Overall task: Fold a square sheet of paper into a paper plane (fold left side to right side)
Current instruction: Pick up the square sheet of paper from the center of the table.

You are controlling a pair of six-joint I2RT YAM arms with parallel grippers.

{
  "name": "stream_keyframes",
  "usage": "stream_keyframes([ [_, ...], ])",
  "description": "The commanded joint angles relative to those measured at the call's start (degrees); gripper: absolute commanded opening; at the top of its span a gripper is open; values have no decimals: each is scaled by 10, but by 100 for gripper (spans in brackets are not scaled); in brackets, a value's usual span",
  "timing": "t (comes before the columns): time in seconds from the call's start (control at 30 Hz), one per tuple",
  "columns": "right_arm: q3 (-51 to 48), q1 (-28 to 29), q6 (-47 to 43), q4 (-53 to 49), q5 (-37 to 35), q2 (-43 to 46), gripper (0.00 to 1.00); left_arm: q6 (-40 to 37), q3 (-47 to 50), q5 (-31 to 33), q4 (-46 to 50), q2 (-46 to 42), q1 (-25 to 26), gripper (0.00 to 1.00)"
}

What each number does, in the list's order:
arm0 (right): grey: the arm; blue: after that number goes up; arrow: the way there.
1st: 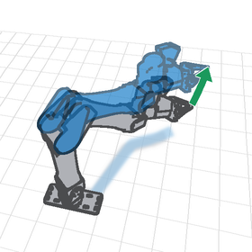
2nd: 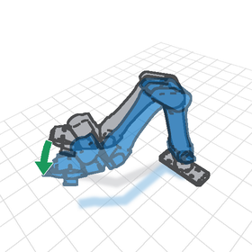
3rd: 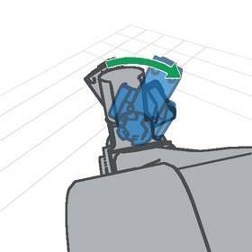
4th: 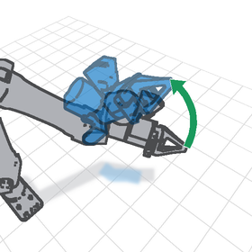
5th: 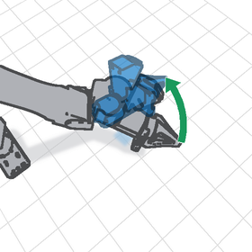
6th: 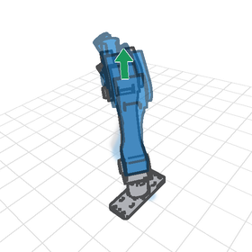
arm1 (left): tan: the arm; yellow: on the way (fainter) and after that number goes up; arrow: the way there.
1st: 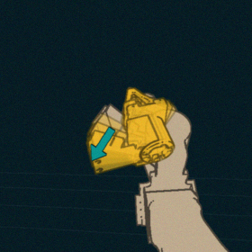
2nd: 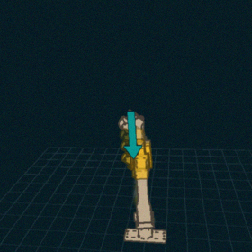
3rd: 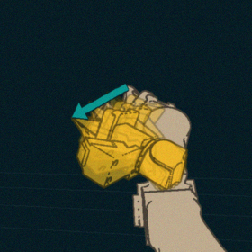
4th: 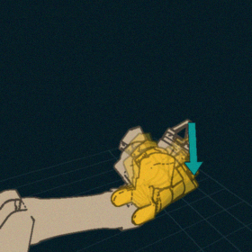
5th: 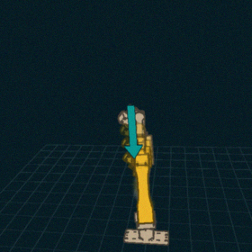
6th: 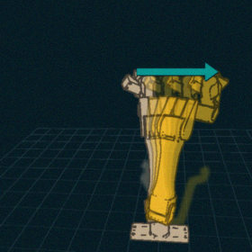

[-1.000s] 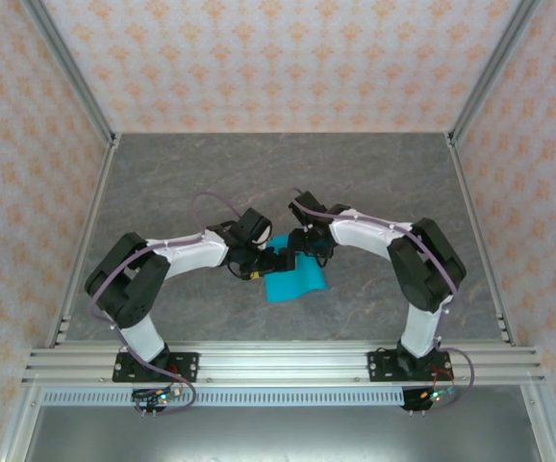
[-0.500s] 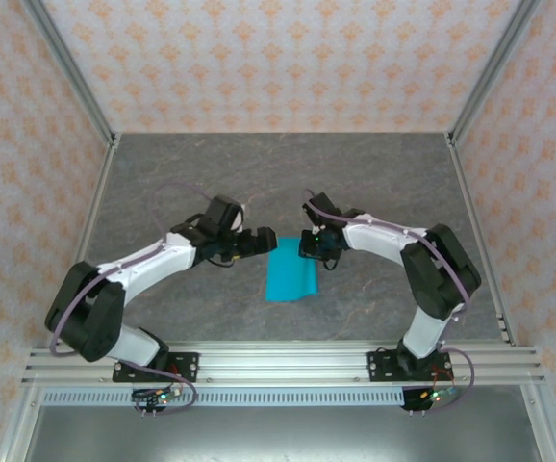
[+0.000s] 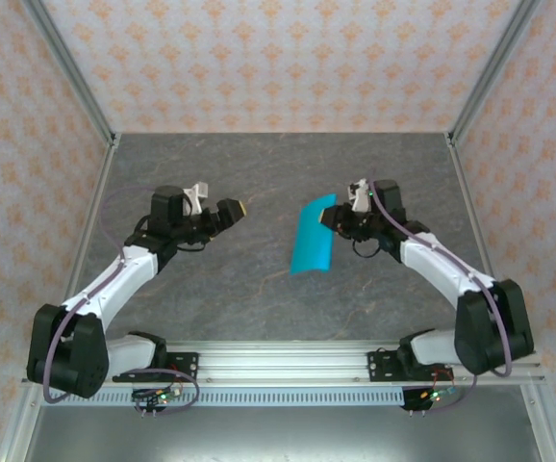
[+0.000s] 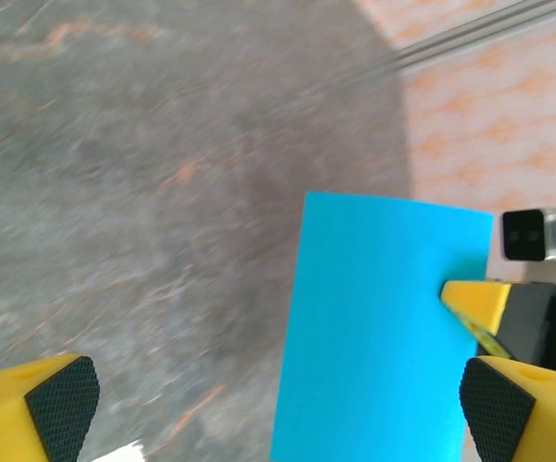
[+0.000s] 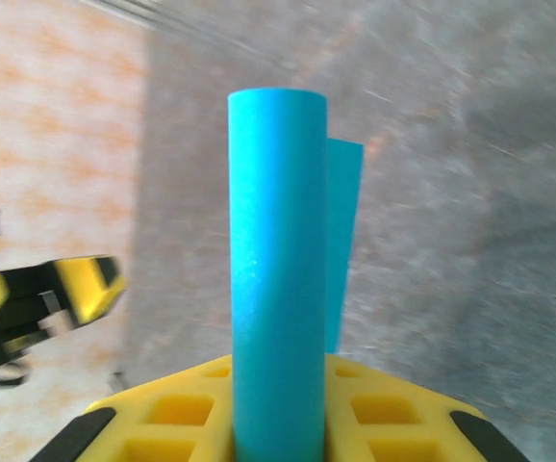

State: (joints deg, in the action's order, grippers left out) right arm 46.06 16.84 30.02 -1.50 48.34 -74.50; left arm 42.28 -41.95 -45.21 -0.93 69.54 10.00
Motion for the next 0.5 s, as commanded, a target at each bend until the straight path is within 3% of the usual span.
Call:
stream_keyframes([
  [0.0,22,-9,16,72,104,49,23,47,-18,-96,-111,-12,-3,100],
  [0.27,135,-6,30,78,154,109,23,75,-98,-162,-170,-7,-2,99],
  [0.47,214,28,30,79,158,112,23,45,-172,-175,-169,4,52,99],
])
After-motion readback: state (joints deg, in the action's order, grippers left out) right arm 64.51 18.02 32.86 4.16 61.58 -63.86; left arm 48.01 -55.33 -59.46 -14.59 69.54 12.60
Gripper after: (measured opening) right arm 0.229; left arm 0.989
